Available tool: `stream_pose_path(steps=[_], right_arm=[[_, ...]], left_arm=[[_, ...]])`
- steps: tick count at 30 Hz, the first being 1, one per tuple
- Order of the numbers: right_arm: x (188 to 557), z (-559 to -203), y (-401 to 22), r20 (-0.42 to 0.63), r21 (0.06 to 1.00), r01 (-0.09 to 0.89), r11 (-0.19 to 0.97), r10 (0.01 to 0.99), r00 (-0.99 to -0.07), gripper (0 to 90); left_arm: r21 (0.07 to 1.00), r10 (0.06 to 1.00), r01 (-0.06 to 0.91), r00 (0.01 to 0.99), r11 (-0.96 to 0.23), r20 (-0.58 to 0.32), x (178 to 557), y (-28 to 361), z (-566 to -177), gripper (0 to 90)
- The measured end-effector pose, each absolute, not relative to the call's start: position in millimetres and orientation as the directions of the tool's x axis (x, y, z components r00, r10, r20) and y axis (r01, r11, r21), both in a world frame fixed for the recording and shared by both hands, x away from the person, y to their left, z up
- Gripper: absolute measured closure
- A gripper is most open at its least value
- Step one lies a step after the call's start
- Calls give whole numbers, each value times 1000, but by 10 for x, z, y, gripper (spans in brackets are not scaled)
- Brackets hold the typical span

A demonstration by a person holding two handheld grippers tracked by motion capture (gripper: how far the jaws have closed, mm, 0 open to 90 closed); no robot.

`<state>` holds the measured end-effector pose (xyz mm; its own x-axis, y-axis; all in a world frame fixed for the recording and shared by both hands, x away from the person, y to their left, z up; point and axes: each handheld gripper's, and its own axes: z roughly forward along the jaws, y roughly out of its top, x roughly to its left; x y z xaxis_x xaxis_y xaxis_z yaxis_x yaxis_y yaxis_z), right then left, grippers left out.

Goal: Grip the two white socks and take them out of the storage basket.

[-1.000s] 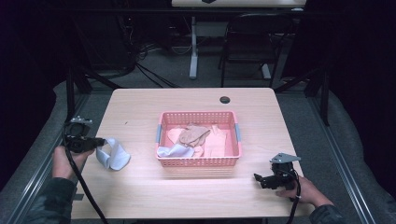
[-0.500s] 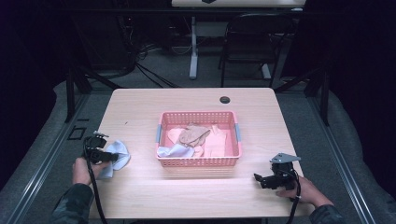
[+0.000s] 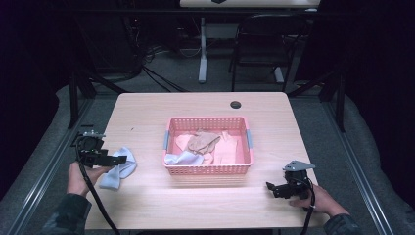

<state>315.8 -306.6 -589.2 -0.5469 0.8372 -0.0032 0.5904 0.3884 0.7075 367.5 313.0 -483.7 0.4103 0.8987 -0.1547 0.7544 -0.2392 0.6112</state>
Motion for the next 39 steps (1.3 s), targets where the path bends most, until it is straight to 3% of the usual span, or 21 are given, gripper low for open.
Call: stream_pose_path(steps=[9,23,33,39], right_arm=[[3158,-5892,-3066,-3,708,590,388,837,-547,0],[3158,-5892,-3066,-3,708,590,389,837,-547,0],[3158,-5892,-3066,-4,708,590,389,837,-548,0],[3158,-5892,-3066,-3,708,590,389,837,-547,0]], left_arm=[[670,838,661,536,-338,-105,3689,2654,-4500,143],[623,754,626,651,-469,-87,3892,2007,-4439,1],[590,683,584,727,-557,-75,3966,1723,-4392,6],[579,647,565,758,-588,-82,3983,1541,-4442,76]])
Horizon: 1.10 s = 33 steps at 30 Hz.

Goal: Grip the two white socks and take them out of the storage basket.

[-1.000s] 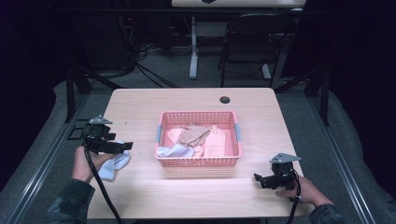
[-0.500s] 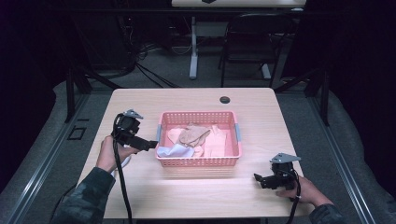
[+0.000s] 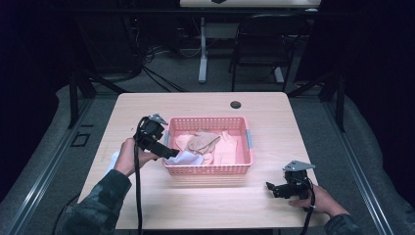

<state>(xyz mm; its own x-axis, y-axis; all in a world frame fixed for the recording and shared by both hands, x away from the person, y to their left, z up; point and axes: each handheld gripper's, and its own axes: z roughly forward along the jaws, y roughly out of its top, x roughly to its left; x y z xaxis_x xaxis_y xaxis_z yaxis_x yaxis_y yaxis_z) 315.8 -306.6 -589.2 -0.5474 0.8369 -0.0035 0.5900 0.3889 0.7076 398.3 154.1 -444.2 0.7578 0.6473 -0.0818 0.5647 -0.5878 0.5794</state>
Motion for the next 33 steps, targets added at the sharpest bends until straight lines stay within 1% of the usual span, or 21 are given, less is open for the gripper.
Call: stream_pose_path(steps=[2,4,6,7,8,11,17,20,21,27,30,32,33], right_arm=[[3158,-5892,-3066,-4,708,590,389,837,-548,0],[3158,-5892,-3066,-3,708,590,389,837,-548,0],[3158,-5892,-3066,-4,708,590,389,837,-547,0],[3158,-5892,-3066,-4,708,590,389,837,-547,0],[3158,-5892,-3066,-4,708,590,389,837,-547,0],[3158,-5892,-3066,-4,708,590,389,837,-547,0],[3158,-5892,-3066,-3,708,590,389,837,-547,0],[3158,-5892,-3066,-3,708,590,389,837,-548,0],[3158,-5892,-3066,-4,707,590,389,837,-547,0],[3158,-5892,-3066,-3,708,590,389,837,-547,0],[3158,-5892,-3066,-3,707,590,389,837,-547,0],[3158,-5892,-3066,-3,707,590,389,837,-547,0],[3158,-5892,-3066,-3,707,590,389,837,-547,0]], left_arm=[[555,637,565,767,-611,-80,3997,1490,-4480,161],[526,631,569,772,-632,-77,4023,1432,-4535,192],[503,627,574,775,-646,-79,4050,1386,-4573,270],[478,622,579,778,-661,-82,4074,1345,-4603,281],[478,622,579,778,-661,-82,4074,1345,-4603,317],[445,613,581,785,-681,-88,4093,1295,-4648,341],[391,613,609,779,-690,-132,4127,1267,-4776,427],[381,617,617,775,-689,-139,4148,1268,-4815,468],[377,617,618,774,-690,-140,4156,1270,-4821,505],[348,617,626,772,-698,-153,4182,1256,-4867,546],[360,615,628,771,-690,-166,4178,1244,-4871,573],[355,613,623,774,-696,-157,4178,1238,-4877,610],[347,616,627,772,-697,-158,4178,1236,-4887,647]])
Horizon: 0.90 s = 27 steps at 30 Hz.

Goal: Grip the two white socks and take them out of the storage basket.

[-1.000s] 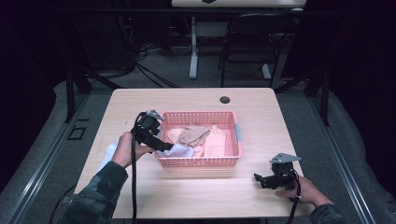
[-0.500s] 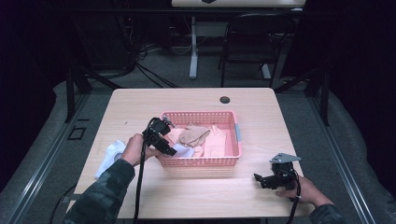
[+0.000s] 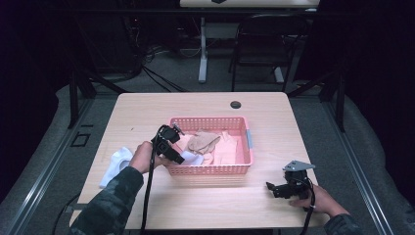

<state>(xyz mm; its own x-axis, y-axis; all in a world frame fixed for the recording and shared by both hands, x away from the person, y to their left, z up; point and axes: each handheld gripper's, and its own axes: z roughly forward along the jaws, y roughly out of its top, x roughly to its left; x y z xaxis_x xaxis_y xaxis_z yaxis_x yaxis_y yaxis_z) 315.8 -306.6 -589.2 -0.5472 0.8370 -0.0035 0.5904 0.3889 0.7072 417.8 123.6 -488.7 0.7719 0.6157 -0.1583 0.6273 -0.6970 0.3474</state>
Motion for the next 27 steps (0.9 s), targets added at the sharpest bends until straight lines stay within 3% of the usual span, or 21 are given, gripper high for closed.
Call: stream_pose_path(steps=[11,27], right_arm=[[3158,-5892,-3066,-3,708,590,389,837,-547,0],[3158,-5892,-3066,-3,708,590,388,837,-547,0]], left_arm=[[304,614,622,778,-721,-134,4188,1213,-4931,841],[402,635,615,766,-679,-100,4342,1255,-4441,856]])
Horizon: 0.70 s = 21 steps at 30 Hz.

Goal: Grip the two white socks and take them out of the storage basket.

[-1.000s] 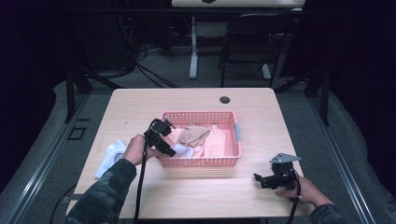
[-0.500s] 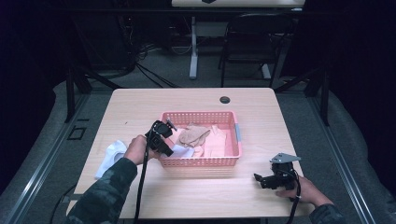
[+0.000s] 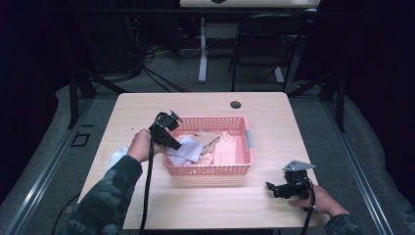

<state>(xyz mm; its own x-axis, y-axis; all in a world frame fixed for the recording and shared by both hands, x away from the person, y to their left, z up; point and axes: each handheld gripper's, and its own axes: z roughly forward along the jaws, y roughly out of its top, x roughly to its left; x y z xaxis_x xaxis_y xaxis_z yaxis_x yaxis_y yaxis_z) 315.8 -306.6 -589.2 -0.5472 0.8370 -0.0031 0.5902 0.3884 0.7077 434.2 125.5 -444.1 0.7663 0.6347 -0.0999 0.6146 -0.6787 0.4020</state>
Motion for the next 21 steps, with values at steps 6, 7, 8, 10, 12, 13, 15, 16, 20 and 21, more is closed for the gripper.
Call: stream_pose_path(steps=[6,7,8,10,12,13,15,16,20,21], right_arm=[[3158,-5891,-3068,-6,706,590,392,837,-548,0],[3158,-5891,-3068,-6,706,590,392,837,-548,0],[3158,-5891,-3068,-6,706,590,392,837,-548,0],[3158,-5891,-3068,-7,706,590,392,837,-548,0],[3157,-5890,-3067,-5,705,592,391,837,-547,0],[3157,-5890,-3067,-5,705,592,391,837,-547,0],[3156,-5888,-3067,-4,703,594,391,837,-547,0],[3157,-5890,-3067,-5,705,592,391,837,-547,0],[3157,-5890,-3067,-5,705,592,391,837,-547,0],[3157,-5890,-3067,-4,705,592,391,837,-547,0]], left_arm=[[436,644,609,760,-663,-83,4399,1276,-4208,857],[443,647,608,759,-659,-78,4407,1278,-4170,856],[444,647,605,759,-661,-71,4415,1278,-4134,856],[454,650,602,757,-657,-64,4433,1278,-4071,856],[462,654,600,755,-653,-56,4460,1279,-4016,856],[466,656,601,753,-649,-56,4475,1278,-3995,856],[470,660,603,749,-645,-56,4512,1279,-3949,856],[473,664,604,746,-641,-53,4531,1281,-3924,856],[485,678,611,734,-626,-49,4606,1299,-3807,856],[489,679,609,733,-624,-46,4619,1304,-3775,856]])
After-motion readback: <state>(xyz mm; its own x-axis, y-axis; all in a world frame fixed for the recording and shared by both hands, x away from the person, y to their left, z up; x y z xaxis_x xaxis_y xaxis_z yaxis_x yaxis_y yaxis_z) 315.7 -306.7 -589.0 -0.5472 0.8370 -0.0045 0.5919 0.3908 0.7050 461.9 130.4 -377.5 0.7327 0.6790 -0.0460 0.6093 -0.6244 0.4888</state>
